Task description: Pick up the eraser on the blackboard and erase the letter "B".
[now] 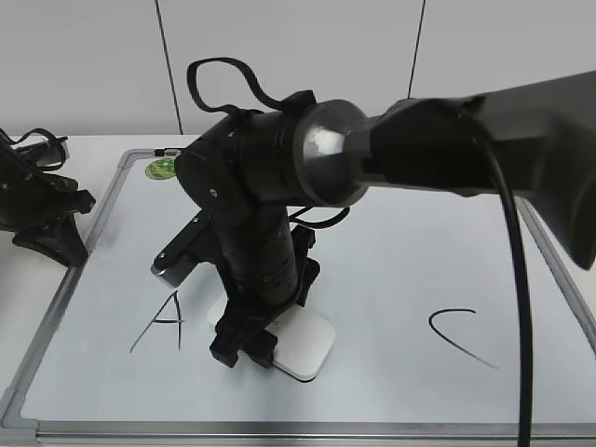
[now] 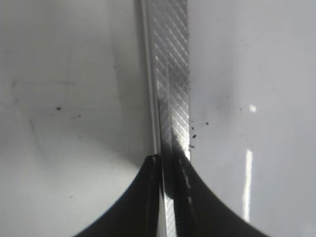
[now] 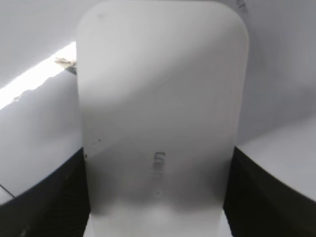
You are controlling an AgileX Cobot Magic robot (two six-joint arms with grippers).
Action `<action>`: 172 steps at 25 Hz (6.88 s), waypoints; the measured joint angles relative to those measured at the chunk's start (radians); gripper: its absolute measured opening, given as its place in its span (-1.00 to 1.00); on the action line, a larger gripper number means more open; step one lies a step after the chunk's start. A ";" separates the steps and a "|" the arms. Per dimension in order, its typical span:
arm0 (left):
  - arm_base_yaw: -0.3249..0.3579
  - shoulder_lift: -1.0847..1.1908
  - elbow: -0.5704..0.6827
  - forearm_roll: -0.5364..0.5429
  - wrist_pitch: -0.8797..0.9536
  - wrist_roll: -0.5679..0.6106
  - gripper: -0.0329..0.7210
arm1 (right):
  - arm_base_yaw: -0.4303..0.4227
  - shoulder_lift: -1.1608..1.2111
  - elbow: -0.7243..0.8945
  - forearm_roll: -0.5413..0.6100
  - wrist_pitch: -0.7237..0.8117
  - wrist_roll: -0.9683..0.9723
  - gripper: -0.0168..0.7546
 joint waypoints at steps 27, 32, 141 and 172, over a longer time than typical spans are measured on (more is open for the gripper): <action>0.002 0.000 0.000 -0.002 0.002 -0.002 -0.82 | 0.062 0.001 0.000 -0.108 0.037 0.014 0.44; 0.002 0.000 0.000 -0.002 0.002 -0.002 -0.82 | 0.019 0.007 0.000 -0.120 0.045 0.020 0.44; 0.002 0.002 0.000 -0.008 0.007 -0.002 -0.82 | -0.796 -0.276 0.261 0.075 -0.131 0.156 0.44; 0.002 0.002 0.000 -0.006 0.010 -0.002 -0.61 | -0.798 -0.147 0.066 0.081 0.025 0.175 0.64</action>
